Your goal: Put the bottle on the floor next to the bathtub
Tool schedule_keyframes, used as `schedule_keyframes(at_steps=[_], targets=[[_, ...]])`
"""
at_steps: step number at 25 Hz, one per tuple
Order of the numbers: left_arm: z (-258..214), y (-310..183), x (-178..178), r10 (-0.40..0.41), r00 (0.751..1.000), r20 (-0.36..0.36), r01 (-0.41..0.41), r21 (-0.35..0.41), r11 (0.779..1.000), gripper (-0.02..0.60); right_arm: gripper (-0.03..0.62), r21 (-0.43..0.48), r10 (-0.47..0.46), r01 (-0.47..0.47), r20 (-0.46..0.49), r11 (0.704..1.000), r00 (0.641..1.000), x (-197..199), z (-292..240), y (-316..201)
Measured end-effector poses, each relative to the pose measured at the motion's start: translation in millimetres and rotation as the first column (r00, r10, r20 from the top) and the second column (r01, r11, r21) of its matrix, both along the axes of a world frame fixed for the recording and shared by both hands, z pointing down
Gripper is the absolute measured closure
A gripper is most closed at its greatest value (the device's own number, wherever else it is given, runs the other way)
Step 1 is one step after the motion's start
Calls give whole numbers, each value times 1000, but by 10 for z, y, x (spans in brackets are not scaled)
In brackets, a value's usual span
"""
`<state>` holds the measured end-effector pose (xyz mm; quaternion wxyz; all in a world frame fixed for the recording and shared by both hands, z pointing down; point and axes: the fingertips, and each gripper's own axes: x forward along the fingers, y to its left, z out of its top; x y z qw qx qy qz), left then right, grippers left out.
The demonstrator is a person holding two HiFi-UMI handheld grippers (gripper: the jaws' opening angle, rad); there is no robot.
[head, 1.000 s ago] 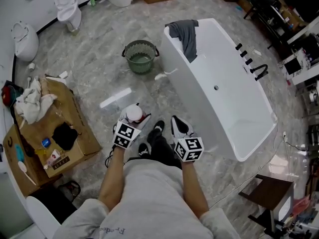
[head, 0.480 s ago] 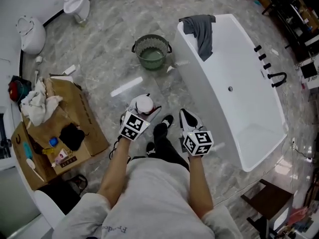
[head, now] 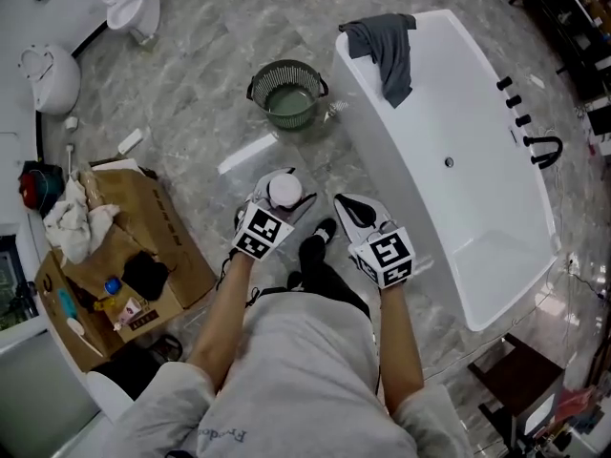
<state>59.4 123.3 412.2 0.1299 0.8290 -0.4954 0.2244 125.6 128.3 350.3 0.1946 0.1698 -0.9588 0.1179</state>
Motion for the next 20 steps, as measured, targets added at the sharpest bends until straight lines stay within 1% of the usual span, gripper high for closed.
schedule_keyframes(at_steps=[1,3,9,10,12,14,15,18,20], targets=[[6,-62,22,8,1000,-1,-8,-3,1000,245,592,18,-31,32,-18,999,999,-36,-13,-32],[13,-172,63,21,1000,-4,-21,-10,1000,245,592,25,-55,55,-28,998,998,-67,-12,-121],[40,-439,181,47,999,18,-46,-37,998,245,592,-27,-11,11,7,1000,1000,73,88,-464],[47,-479,190,42,999,13,-42,-41,998,245,592,-32,-5,5,8,999,1000,97,114,-520],[74,-548,197,17,1000,-19,-18,-49,999,245,592,-40,4,-3,15,999,1000,138,167,-615],[124,-597,213,0,999,-53,-3,-62,998,245,592,-56,-4,6,34,998,999,157,186,-668],[155,-625,220,1,998,-56,-5,-68,998,245,592,-56,-10,13,47,998,999,156,174,-699],[241,-779,218,16,998,-52,-20,-69,997,245,592,-11,18,-17,89,1000,996,153,74,-922],[282,-834,205,11,997,-73,-16,-70,997,245,591,-10,24,-23,118,1000,993,136,2,-982]])
